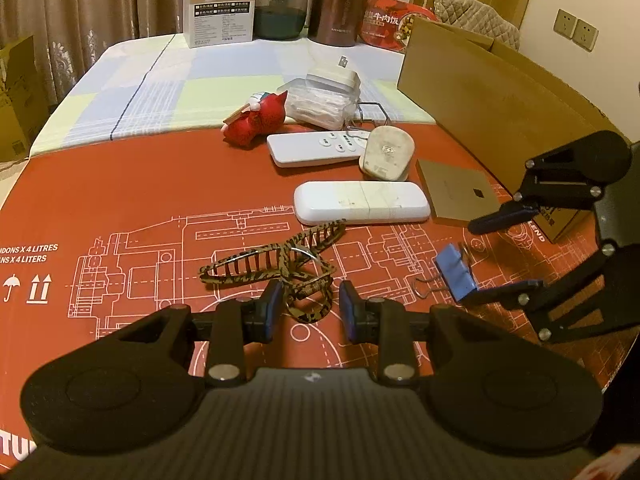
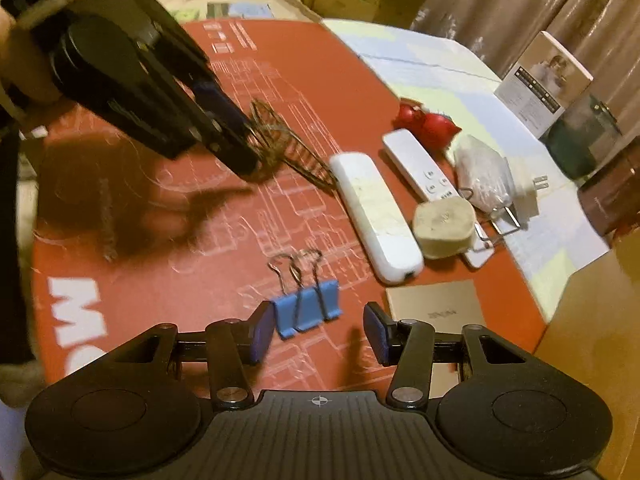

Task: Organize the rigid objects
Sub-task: 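Grasp the blue binder clip with the right tool while the left tool holds the striped clip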

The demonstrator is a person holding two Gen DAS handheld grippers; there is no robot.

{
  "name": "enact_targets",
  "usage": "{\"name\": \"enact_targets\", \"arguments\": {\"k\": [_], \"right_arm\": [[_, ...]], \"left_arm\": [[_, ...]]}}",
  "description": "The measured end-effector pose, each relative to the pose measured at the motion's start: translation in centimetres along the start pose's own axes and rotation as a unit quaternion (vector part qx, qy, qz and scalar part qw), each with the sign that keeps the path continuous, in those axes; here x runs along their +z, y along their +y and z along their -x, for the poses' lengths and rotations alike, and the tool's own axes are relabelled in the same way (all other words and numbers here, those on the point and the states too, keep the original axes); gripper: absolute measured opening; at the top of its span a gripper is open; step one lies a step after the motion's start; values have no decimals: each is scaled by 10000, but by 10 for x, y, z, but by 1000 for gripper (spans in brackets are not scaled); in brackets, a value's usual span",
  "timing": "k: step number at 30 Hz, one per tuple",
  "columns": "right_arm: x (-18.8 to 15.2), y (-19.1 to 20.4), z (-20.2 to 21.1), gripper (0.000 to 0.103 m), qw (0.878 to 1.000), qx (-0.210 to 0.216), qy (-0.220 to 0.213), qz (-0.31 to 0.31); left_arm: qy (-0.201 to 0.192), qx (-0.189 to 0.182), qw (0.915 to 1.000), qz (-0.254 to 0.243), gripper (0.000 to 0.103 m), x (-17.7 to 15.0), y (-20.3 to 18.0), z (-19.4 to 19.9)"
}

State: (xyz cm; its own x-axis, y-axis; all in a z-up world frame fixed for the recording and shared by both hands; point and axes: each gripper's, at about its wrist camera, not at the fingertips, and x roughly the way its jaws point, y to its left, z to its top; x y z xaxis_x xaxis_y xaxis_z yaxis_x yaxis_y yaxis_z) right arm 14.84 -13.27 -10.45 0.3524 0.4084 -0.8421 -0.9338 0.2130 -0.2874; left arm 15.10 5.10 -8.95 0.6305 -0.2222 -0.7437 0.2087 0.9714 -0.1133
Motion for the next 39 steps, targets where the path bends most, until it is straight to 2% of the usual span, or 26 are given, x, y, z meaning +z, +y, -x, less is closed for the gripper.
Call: {"name": "enact_targets", "arguments": {"k": [3,10,15,17,20,23,25,26,28,29,31,34,39], "right_arm": [[2,-4,-4,46,9999,-14,-70,-126],[13,-18,-16,46,9975,422,-314,-475],[12,-28,-17,46,9951,599,-260,-738],[11,-31,-15,39,9929,652,-215,-974],[10,-32,-12,39,9888,639,-170,-1338],[7,-39,-8,39,9735,430,-55,-2244],[0,-47,-7,39,9506,92,41,-3101],[-3,-49,-5,39,9420,73,5,-3355],[-5,-47,-2,40,9373,168,-51,-3481],[-5,-46,-1,43,9394,257,-91,-3416],[-5,-42,3,50,9516,313,-179,-3053],[-4,-35,4,51,9705,164,-186,-2397],[-9,-28,-6,50,9819,106,-180,-1882]], "left_arm": [[-11,-4,10000,4,26,1,-1,0],[-8,-32,10000,12,26,1,-2,-2],[-12,-54,10000,14,26,1,-3,-2],[-9,-59,10000,9,26,1,-3,-3],[-43,-75,10000,5,26,2,-5,-2],[-76,-66,9999,-1,26,2,-6,0],[-76,-60,10000,12,26,1,-6,0],[-74,-59,10000,10,26,1,-6,0],[-68,-50,10000,3,26,1,-6,0],[-64,-49,10000,6,26,1,-6,1],[-64,-45,10000,13,26,1,-6,1],[-76,-56,10000,28,26,1,-6,1],[-74,-51,10000,23,28,1,-8,-1]]}}
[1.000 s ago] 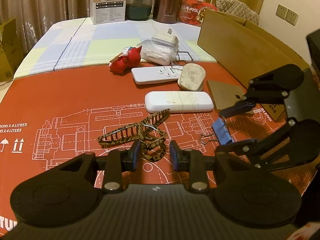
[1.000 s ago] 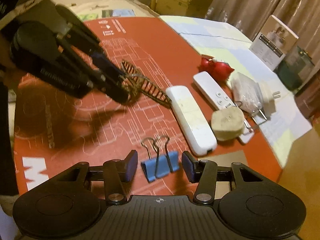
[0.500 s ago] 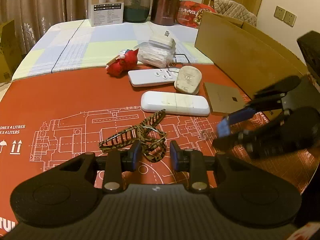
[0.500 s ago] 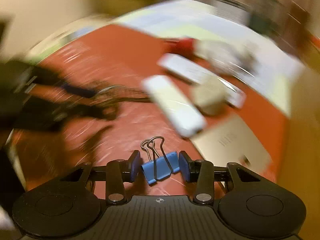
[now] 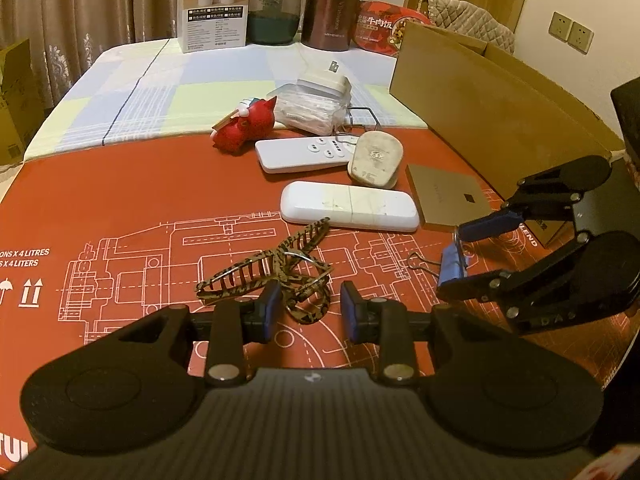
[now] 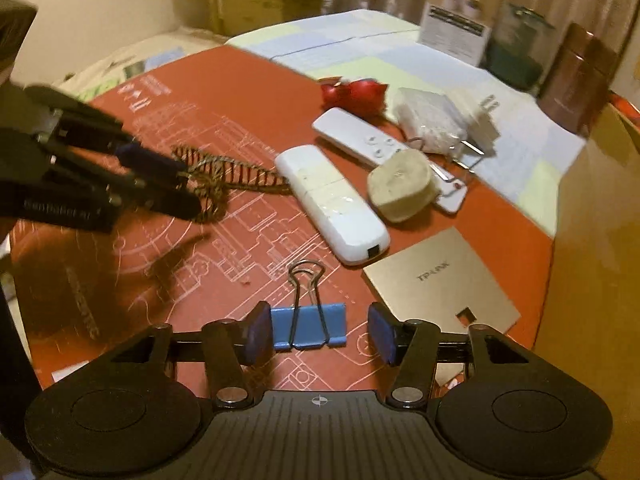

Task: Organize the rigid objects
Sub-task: 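Grasp the blue binder clip with the right tool while the left tool holds the striped clip, then carry both held clips up and over the open cardboard box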

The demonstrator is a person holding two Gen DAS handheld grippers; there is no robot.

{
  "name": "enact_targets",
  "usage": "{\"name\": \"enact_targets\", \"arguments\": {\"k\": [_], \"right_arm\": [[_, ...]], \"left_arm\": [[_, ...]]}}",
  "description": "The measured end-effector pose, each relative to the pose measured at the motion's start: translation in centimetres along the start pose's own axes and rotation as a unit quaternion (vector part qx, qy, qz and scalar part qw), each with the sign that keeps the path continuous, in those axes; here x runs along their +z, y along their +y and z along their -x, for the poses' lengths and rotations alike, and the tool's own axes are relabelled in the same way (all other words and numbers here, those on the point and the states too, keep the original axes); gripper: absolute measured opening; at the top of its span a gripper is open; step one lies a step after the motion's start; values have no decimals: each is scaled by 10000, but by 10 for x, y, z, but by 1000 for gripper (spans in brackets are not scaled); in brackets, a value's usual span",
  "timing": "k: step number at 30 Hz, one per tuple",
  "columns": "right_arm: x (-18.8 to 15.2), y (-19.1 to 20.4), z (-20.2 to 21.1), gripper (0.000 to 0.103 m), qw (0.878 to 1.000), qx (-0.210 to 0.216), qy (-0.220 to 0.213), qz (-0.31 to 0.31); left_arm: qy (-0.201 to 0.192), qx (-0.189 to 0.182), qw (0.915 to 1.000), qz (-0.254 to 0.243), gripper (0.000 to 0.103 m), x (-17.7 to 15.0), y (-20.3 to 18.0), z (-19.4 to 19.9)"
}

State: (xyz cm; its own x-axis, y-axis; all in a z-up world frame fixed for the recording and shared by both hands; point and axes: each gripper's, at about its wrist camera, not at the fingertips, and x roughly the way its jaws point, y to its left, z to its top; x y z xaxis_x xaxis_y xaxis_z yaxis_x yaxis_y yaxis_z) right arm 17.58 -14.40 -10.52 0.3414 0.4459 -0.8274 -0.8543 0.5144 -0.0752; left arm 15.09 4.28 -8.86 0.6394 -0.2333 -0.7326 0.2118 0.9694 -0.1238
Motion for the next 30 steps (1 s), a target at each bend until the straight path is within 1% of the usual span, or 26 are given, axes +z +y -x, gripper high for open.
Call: {"name": "enact_targets", "arguments": {"k": [2,4,6,8,13,17,19,20,24,26,30], "right_arm": [[0,2,0,37,10000,94,3,12],[2,4,0,37,9999,89,48,-110],[3,6,1,36,9995,127,40,-279],[6,7,4,36,9989,124,-38,-458],[12,3,13,36,9968,-112,-200,-763],[13,-1,15,36,9956,-161,-208,-896],[11,-3,17,36,9954,-167,-209,-922],[11,-3,17,36,9952,-166,-209,-939],[12,-2,17,36,9953,-130,-218,-938],[13,0,17,36,9953,-108,-235,-938],[13,1,16,36,9953,-96,-220,-941]], "left_arm": [[-6,5,10000,42,29,0,0,0],[-24,25,9999,155,33,1,1,-1],[-31,29,9995,310,43,3,0,-3],[-52,85,9991,406,49,5,-2,-6],[-112,339,9975,618,49,10,-6,-17],[-68,716,9955,615,43,8,-4,-20],[-44,929,9940,570,43,3,-1,-15],[-40,1014,9934,534,39,1,0,-12],[-109,1013,9930,590,32,-1,6,-8],[-154,956,9936,582,32,1,6,-10],[-151,891,9952,373,31,3,1,-15]]}}
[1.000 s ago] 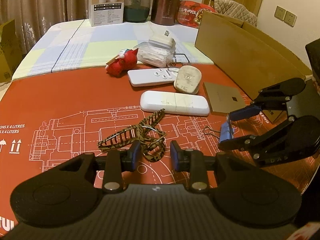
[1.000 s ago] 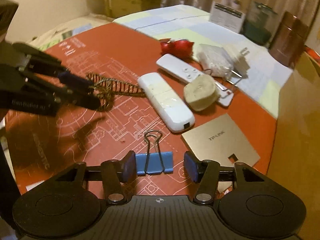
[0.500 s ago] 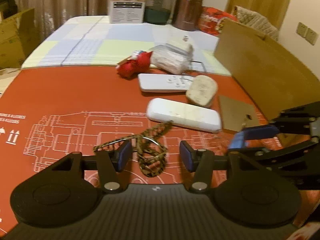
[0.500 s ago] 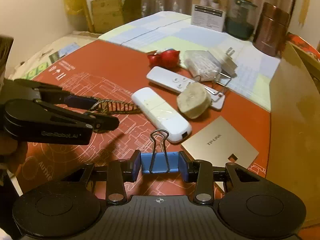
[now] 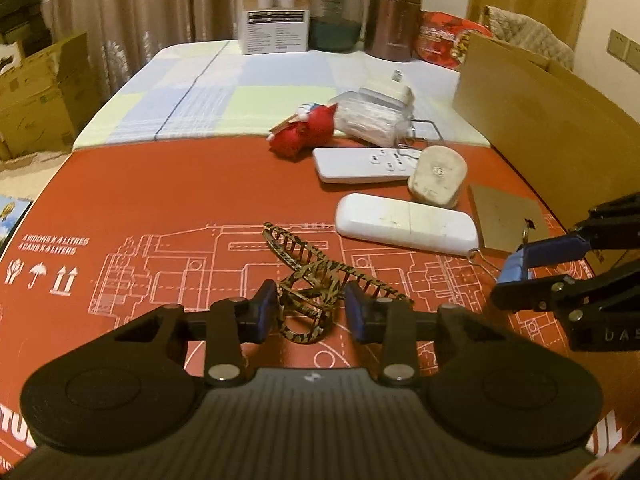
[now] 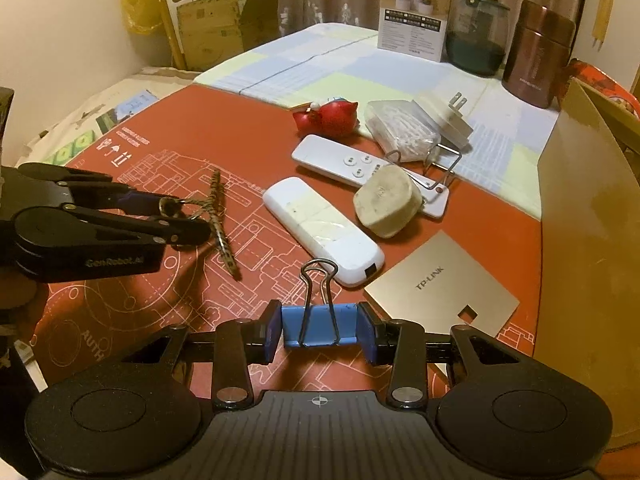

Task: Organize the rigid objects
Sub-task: 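Carry both held clips up and over the open cardboard box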

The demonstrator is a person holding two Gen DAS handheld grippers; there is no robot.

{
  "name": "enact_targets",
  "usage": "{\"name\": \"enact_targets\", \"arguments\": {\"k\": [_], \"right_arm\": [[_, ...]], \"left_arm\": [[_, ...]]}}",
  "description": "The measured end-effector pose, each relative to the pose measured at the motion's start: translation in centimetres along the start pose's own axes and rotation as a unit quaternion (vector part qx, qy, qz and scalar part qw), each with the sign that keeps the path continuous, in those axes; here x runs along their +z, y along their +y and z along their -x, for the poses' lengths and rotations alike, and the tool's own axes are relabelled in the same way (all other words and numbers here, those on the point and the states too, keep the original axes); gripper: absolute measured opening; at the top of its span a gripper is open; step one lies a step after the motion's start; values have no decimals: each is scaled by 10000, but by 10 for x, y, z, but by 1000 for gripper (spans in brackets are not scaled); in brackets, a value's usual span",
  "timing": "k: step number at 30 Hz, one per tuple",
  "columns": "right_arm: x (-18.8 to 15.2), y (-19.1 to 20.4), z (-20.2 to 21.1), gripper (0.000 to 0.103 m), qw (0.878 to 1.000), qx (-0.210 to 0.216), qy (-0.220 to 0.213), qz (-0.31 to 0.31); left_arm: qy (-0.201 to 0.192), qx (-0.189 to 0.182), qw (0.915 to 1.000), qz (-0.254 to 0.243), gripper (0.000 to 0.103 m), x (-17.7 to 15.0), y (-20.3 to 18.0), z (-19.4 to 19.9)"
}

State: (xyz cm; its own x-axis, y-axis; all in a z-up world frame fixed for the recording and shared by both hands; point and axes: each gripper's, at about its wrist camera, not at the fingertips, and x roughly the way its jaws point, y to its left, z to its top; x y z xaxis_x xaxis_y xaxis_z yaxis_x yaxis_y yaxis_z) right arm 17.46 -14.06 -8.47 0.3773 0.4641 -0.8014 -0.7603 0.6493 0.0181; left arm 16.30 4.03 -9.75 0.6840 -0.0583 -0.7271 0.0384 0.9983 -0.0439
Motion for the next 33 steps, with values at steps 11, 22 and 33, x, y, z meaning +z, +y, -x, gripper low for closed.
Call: {"name": "enact_targets", "arguments": {"k": [11,22,33], "right_arm": [[5,1,8,36,9998,2,-159,-89],[18,7,35,36,9982,-79,-568,-168],[28,6,80,36,9903,-412,-1247,-444]], "left_arm": [[16,-229,9997,-18,27,3,-2,8],[-237,-253,9994,15,27,15,-3,34],[-717,-315,9969,31,27,45,-17,72]]}}
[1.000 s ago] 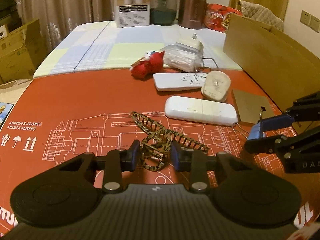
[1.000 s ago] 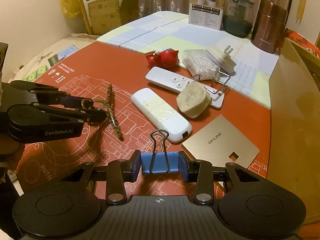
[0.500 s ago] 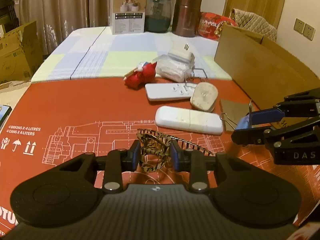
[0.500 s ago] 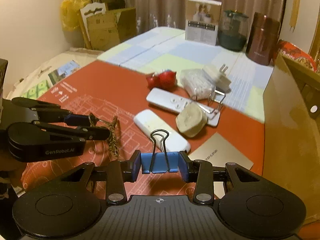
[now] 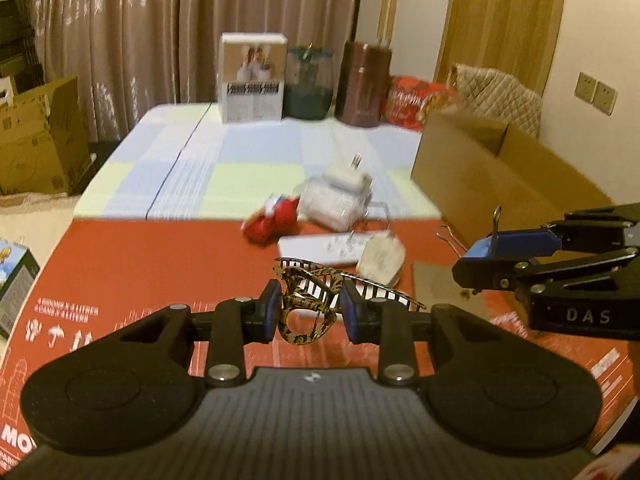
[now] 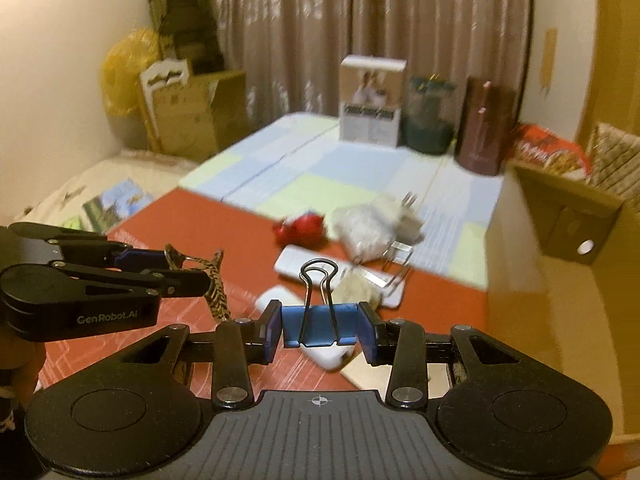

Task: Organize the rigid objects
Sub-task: 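Carry both held clips up and over the open cardboard box, then open the left tool to drop the striped clip into the box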

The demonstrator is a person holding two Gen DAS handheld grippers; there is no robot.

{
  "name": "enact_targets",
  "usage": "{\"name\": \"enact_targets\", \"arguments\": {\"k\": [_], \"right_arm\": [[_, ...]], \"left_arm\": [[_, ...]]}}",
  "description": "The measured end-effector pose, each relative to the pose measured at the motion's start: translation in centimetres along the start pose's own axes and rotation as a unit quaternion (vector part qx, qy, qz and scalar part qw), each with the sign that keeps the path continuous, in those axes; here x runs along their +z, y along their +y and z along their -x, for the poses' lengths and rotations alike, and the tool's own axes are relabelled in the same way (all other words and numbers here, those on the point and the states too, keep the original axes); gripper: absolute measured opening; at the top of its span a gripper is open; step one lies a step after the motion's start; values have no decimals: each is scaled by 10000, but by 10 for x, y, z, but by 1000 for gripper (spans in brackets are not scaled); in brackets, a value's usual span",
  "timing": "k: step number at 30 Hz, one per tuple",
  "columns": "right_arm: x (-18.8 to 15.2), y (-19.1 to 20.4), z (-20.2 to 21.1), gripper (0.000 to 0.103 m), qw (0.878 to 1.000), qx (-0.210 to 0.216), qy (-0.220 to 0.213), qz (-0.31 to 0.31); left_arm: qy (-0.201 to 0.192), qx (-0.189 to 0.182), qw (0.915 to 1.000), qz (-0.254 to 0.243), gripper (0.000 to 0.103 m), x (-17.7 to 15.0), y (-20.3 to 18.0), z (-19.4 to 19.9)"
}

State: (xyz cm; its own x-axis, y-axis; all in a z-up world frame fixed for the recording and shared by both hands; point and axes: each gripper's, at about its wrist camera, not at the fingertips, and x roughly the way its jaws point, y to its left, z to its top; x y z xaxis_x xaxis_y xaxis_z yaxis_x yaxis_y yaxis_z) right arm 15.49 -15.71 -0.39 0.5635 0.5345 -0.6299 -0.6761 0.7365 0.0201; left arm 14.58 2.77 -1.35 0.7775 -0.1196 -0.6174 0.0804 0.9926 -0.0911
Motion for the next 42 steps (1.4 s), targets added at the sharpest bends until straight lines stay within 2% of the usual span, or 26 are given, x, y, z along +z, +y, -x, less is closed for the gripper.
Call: {"name": "enact_targets", "arguments": {"k": [10,17,30,36,42], "right_arm": [[16,-33,52,36,9935,-674,-699,-589],[19,-77,90,36,9806,-1348,-1030,-983],[-1,-149,123,36,9557,-2062,-992,-1849],[-15,-180,125,36,9439,-2265,-821,-2259],[-22,-195,118,36,9386,-2361,-594,-2445]], "left_arm": [[-435,-331,9983,-190,24,34,-39,24],[-570,-686,9954,-360,24,57,-74,21],[-673,-1525,9823,-859,24,95,-148,-14],[-621,-1854,9732,-1211,24,97,-180,-34],[-535,-2062,9656,-1492,24,99,-206,-56]]}}
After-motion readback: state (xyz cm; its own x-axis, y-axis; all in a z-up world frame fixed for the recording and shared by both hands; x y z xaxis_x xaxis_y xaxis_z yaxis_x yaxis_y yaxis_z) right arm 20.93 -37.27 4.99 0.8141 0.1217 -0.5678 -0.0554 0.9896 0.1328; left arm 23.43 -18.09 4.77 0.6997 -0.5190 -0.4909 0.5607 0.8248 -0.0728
